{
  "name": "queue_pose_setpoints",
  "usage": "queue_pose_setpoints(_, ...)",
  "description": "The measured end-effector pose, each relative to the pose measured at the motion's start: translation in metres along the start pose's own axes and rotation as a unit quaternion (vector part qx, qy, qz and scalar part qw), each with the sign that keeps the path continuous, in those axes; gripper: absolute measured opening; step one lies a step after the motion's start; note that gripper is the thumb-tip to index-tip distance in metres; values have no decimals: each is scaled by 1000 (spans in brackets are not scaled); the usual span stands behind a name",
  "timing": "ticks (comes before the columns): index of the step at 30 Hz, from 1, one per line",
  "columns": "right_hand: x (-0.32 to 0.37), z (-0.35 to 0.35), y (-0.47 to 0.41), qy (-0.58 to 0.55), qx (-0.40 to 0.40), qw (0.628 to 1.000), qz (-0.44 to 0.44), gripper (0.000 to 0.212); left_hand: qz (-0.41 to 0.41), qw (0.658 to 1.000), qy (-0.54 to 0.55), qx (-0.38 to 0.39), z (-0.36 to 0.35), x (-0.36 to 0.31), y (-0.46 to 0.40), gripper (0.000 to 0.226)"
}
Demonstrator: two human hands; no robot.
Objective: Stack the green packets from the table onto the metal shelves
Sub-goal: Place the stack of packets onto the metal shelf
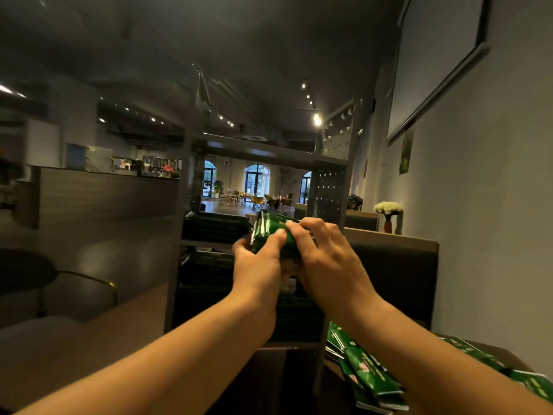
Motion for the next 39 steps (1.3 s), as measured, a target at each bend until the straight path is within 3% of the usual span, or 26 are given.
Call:
queue_pose_setpoints(3,-12,-14,-22,20,26,999,-18,52,-4,998,-20,54,4,-8,-8,24)
queue_pose_setpoints(5,-17,-21,-33,29,67,997,-26,46,-8,998,-34,50,9,-7,-13,24)
queue_pose_setpoints(9,-24,-37,-47,48,187,980,-43,62,-10,998,-66,4,26,3,-22,25)
queue_pose_setpoints(16,-32,-55,-62,69,288,951,-88,66,-28,995,-100,6,41,7,-34,22)
queue_pose_setpoints(21,-33,-58,-63,50,297,947,-109,65,-51,991,-124,13,42,9,-40,21)
queue_pose_setpoints(24,-28,-49,-57,35,248,963,-103,66,-86,987,-134,1,40,9,-42,21)
queue_pose_setpoints(30,-14,-19,-30,27,165,984,-61,42,-168,971,-167,12,26,9,-32,24)
queue_pose_setpoints(33,-21,-10,-7,-54,171,981,-71,39,-196,964,-172,55,8,20,-24,30)
queue_pose_setpoints(39,-57,-4,56,-228,208,935,-177,29,-235,937,-201,162,-32,67,1,34)
Point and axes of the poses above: each hand's wrist, its own y-axis away from the middle knuckle, its own z-axis out of the back of the hand, x = y × z, the point moved 2 cm from there along -y, towards the middle knuckle
